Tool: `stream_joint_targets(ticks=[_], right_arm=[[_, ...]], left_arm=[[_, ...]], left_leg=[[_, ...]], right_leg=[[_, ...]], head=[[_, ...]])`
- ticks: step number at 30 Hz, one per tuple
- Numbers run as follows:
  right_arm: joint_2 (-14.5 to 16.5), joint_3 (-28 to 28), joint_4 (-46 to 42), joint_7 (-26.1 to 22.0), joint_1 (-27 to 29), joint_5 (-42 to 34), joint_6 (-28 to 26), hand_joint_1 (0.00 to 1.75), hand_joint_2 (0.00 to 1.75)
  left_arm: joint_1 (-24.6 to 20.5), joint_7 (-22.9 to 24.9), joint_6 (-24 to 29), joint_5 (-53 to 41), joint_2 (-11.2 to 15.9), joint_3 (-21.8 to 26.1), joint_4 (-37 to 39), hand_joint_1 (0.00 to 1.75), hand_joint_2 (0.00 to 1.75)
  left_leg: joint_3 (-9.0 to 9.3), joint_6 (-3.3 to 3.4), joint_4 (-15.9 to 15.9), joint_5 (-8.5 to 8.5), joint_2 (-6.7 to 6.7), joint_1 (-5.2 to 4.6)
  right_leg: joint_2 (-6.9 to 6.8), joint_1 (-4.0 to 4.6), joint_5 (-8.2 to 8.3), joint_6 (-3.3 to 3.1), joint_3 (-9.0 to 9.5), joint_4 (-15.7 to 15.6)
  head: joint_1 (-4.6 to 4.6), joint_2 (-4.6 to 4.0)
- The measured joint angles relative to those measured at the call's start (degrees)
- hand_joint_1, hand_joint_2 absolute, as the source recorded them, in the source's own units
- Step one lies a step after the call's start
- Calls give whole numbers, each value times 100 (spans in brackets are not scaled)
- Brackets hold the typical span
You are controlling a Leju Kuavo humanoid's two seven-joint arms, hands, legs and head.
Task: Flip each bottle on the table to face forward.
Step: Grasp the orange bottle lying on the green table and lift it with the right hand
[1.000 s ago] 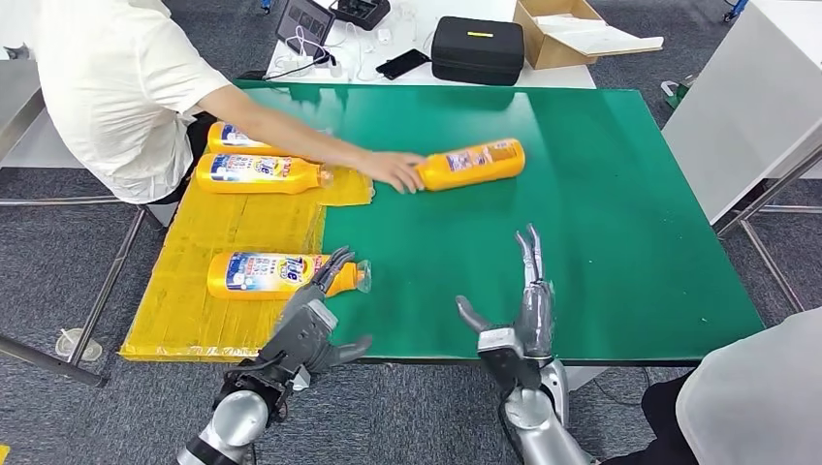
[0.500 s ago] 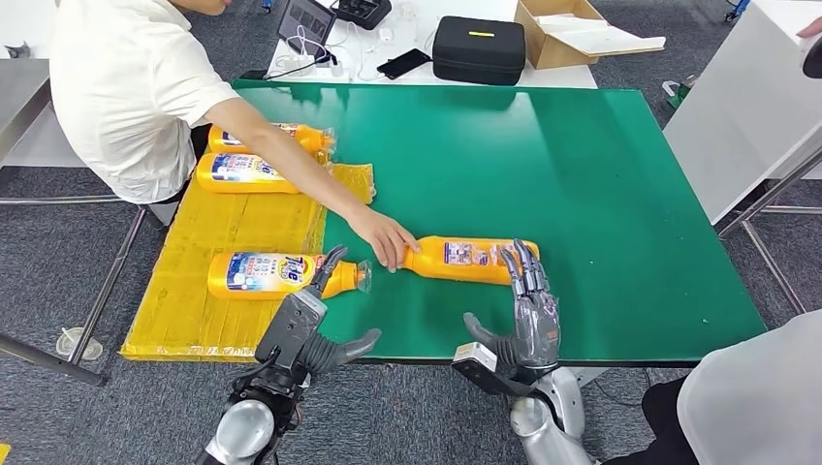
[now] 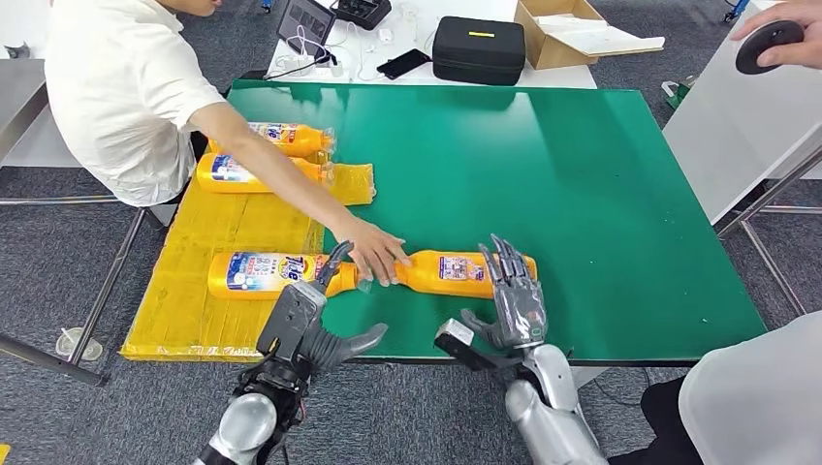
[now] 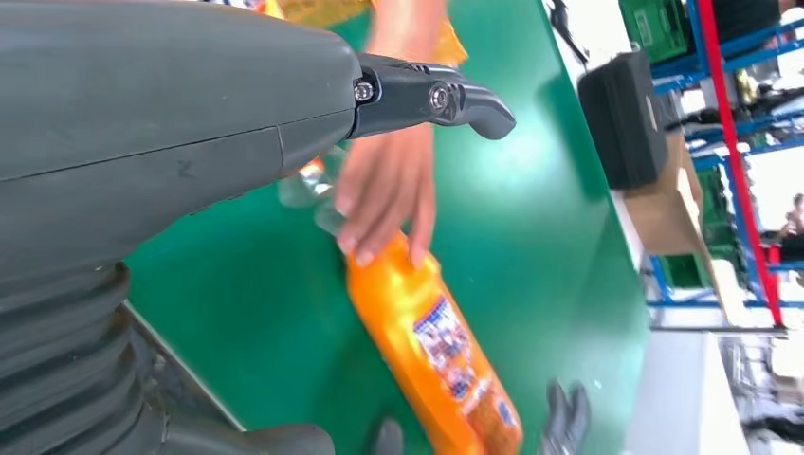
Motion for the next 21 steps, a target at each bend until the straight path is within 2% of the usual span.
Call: stream_joint_targets(ticks=[5, 9, 16, 21], right_arm=[[-263, 170, 920, 267, -815, -16, 30, 0, 175], [-377, 233, 1524, 391, -1222, -42, 158, 0, 175], [-441, 352, 2092, 537, -1473, 38, 292, 0, 175], [-448, 479, 2333, 702, -1576, 114, 827, 0, 175]], left_arm=[[-283, 21, -254, 343, -150, -142, 332, 0, 175], [-373, 24, -280, 459, -249, -319, 622, 0, 175], [-501, 14, -222, 536, -319, -464, 866, 0, 175], [-554, 13, -167, 567, -332, -511, 946, 0, 175]], left_leg=[[1, 3, 1, 4, 0, -1], [0, 3, 2, 3, 0, -1], [-1, 2, 1, 0, 0, 0], [-1, 2, 1, 1, 0, 0]], right_leg=[[0, -2, 5, 5, 2, 0], [0, -1, 4, 6, 1, 1], [0, 0, 1, 6, -1, 1], [0, 0, 1, 6, 0, 1]], head=[[1, 0], [0, 0], [-1, 1], [-1, 1]])
